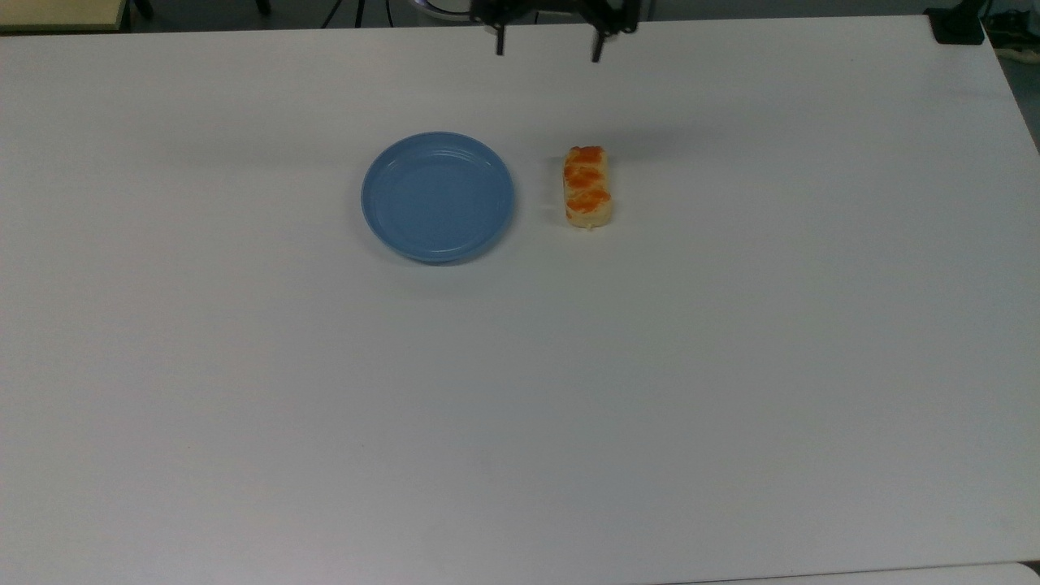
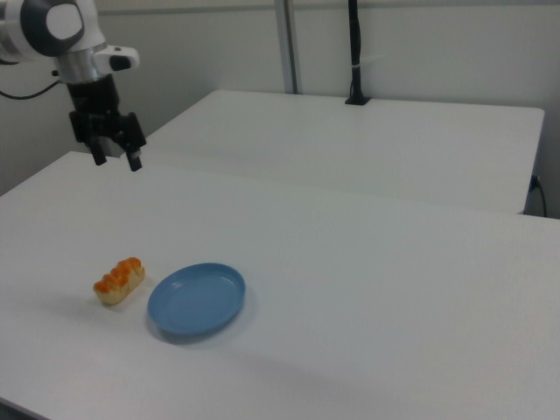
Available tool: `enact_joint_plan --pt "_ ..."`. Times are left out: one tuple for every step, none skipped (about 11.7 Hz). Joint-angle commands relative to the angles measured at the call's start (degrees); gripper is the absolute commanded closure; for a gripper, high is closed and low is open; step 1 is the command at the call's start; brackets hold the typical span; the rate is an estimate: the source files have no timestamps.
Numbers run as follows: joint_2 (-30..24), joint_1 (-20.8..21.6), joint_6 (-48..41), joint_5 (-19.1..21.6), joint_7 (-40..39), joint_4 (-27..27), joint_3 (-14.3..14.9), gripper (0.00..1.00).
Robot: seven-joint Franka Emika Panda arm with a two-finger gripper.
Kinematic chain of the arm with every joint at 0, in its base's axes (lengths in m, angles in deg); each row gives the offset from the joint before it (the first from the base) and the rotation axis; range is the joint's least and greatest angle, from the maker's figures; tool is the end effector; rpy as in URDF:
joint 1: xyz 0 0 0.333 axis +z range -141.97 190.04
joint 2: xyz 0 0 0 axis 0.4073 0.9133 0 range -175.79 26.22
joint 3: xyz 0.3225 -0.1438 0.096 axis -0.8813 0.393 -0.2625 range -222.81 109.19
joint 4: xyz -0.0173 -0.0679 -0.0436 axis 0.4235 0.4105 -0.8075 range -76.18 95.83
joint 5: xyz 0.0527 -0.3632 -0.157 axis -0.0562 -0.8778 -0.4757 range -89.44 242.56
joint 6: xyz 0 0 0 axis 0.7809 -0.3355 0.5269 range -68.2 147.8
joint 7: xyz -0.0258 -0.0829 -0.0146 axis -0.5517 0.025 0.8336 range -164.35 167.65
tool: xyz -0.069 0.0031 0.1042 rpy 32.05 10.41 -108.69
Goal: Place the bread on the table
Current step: 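Open the gripper and raise it away from the bread roll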
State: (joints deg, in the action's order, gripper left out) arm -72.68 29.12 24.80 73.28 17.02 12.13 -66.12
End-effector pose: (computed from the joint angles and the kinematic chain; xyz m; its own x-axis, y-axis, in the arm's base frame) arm 0.5584 0.1344 0.6198 0.9995 -0.0147 -0.0265 -0.0131 -0.9981 0.0604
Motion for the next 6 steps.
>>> enact_joint_plan --pt "-0.2 0.9 -4.7 1.1 -10.9 -1.3 8.5 0.00" --pt "-0.2 0.9 -4.3 1.3 -12.0 -1.3 11.3 0.00" --pt "-0.2 1.1 -3.9 1.3 -12.4 -1.3 13.1 0.00" --pt "-0.2 1.1 -3.8 1.3 -12.4 -1.4 14.0 0.00" --pt "-0.3 1.1 -3.7 1.2 -12.3 -1.5 14.3 0.00" --pt "-0.3 1.1 -3.7 1.2 -12.3 -1.5 14.3 0.00"
